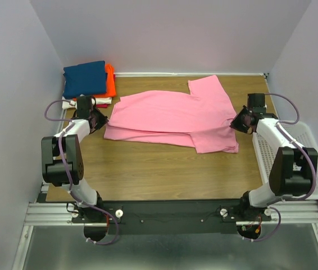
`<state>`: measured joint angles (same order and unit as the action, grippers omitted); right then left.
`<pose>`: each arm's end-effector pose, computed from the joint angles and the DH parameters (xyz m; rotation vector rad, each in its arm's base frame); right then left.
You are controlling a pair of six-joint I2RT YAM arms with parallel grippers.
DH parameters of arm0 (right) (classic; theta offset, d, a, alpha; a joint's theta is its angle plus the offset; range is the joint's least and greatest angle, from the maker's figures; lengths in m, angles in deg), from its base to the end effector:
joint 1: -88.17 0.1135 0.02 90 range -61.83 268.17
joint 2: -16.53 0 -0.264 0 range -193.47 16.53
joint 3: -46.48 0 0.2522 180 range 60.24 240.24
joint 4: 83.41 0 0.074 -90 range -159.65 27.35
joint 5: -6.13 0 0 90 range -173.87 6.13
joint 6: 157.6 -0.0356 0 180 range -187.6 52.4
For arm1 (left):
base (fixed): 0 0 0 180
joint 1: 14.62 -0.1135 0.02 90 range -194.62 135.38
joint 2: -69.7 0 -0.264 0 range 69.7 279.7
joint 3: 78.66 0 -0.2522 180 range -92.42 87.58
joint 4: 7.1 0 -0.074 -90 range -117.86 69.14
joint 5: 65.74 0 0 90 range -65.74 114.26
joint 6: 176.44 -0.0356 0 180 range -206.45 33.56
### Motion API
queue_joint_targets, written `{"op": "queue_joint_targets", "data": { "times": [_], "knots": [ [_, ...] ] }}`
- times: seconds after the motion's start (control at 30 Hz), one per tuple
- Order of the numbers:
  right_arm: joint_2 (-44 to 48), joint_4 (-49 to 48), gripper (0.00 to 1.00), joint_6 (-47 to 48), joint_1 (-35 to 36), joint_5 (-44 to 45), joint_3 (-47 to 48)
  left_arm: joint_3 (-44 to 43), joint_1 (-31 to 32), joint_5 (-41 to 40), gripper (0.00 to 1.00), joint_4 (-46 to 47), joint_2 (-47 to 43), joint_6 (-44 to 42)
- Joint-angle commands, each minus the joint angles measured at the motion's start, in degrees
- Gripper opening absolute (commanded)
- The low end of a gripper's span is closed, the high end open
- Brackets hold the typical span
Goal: Fold and stack the t-shirts
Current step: Fold the tshirt
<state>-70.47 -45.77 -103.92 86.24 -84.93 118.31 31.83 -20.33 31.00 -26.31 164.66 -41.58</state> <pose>0.3157 -0.0100 0.2238 0.8160 2.3771 0.2722 0.3470 0.0305 0.1913 -0.9687 2.1885 -0.4676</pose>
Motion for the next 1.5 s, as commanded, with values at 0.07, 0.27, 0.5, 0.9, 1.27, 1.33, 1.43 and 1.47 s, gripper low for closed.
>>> {"op": "queue_joint_targets", "data": {
  "times": [0.07, 0.27, 0.5, 0.9, 1.27, 1.33, 1.43, 1.47],
  "knots": [
    [-2.56, -1.9, 0.0, 0.98, -1.4, -1.05, 1.0, -2.52, -0.7, 1.17, 0.0, 2.99, 2.86, -1.71],
    [-5.37, -2.87, 0.0, 0.54, -1.76, -1.75, 2.05, -4.81, -0.7, 1.78, 0.0, 3.61, 4.88, -2.41],
    [-8.71, -3.4, 0.0, 0.37, -2.02, -1.66, 4.34, -6.22, -1.14, 2.66, 0.0, 4.92, 6.91, -3.02],
    [-9.07, -3.22, 0.6, 3.0, -2.02, -4.56, 7.68, -1.93, -1.58, -0.15, 0.67, 4.31, -1.78, -2.33],
    [6.39, -3.14, 0.62, 1.07, -0.79, -4.39, -6.45, 18.21, -0.44, -3.23, 0.52, 10.99, -14.09, 1.63],
    [8.68, -3.22, 0.62, 0.63, -0.62, -4.39, -9.01, 19.88, -0.17, -3.66, 0.52, 11.43, -14.36, 1.37],
    [11.59, -3.22, 0.61, -0.16, -0.09, -4.83, -12.62, 21.2, -0.09, -3.67, 0.51, 12.57, -14.01, 1.46],
    [12.11, -3.22, 0.61, -0.33, 0.0, -4.83, -13.41, 21.29, 0.09, -3.49, 0.51, 12.83, -13.84, 1.46]
  ]
}}
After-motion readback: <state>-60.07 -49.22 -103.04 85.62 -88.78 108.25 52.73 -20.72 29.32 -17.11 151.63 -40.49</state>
